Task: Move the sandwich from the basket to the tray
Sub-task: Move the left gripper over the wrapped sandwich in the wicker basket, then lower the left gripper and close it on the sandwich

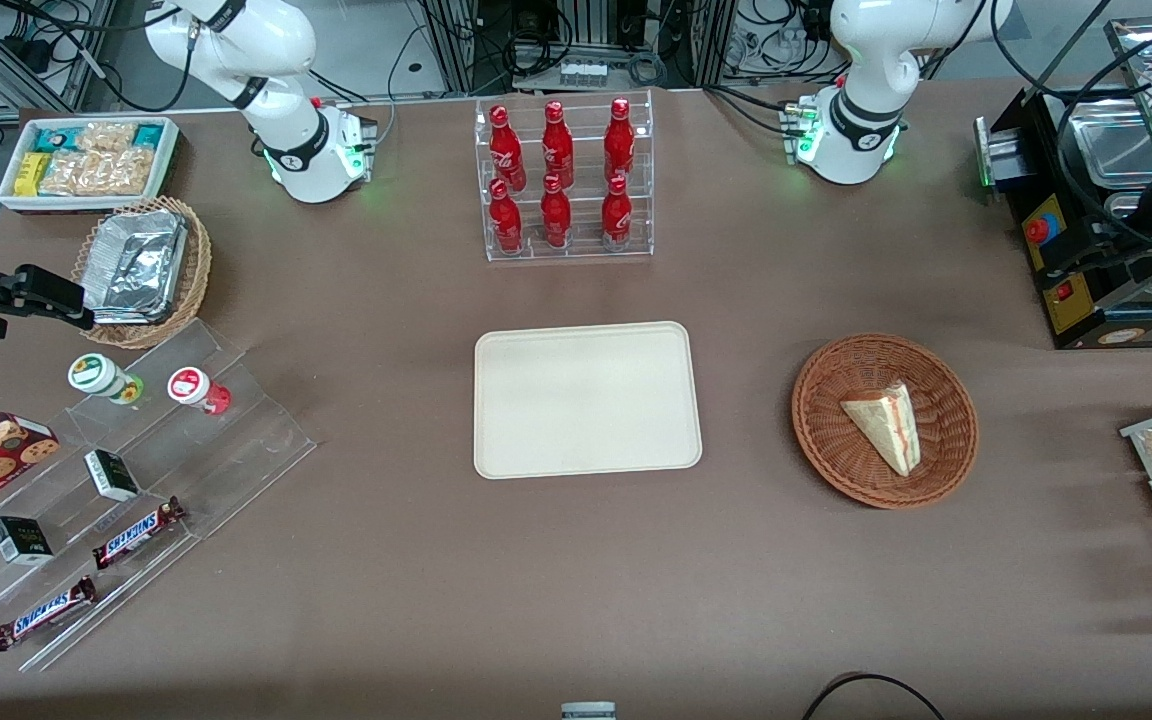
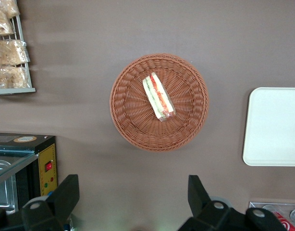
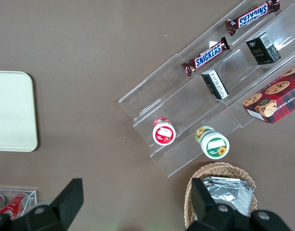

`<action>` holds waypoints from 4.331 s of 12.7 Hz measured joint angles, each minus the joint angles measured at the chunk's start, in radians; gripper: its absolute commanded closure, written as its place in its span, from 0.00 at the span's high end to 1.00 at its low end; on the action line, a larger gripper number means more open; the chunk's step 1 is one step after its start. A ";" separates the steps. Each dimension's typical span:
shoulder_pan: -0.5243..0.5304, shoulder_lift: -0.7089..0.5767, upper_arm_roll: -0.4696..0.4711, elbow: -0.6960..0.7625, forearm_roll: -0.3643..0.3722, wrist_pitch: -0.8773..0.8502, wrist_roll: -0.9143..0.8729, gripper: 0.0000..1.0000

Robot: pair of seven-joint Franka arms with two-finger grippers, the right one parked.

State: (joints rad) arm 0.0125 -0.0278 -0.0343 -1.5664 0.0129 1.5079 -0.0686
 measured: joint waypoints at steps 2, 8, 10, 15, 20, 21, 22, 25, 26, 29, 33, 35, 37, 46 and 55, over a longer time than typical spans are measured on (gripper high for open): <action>-0.009 -0.002 -0.003 0.000 0.000 -0.010 0.000 1.00; -0.002 0.050 0.000 -0.090 0.001 0.136 0.000 1.00; -0.002 0.068 0.000 -0.174 0.001 0.248 -0.008 1.00; -0.007 0.073 -0.013 -0.457 0.001 0.635 -0.247 1.00; -0.008 0.103 -0.053 -0.619 0.001 0.896 -0.448 1.00; -0.008 0.119 -0.060 -0.623 0.001 0.913 -0.463 1.00; -0.008 0.136 -0.063 -0.627 0.001 0.931 -0.469 1.00; -0.008 0.183 -0.064 -0.628 0.001 0.950 -0.470 1.00; -0.008 0.196 -0.064 -0.629 0.001 0.950 -0.470 1.00; -0.008 0.226 -0.064 -0.629 0.001 0.954 -0.470 1.00; -0.008 0.255 -0.064 -0.631 0.001 0.974 -0.470 1.00; -0.008 0.268 -0.064 -0.632 0.001 0.975 -0.470 1.00; -0.008 0.283 -0.064 -0.634 0.005 0.975 -0.470 1.00; -0.008 0.311 -0.064 -0.636 0.028 0.971 -0.470 0.00; -0.008 0.214 -0.101 -0.442 0.037 0.589 -0.469 0.00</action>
State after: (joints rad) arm 0.0045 0.1866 -0.1354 -2.0079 0.0501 2.0969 -0.5379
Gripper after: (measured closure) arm 0.841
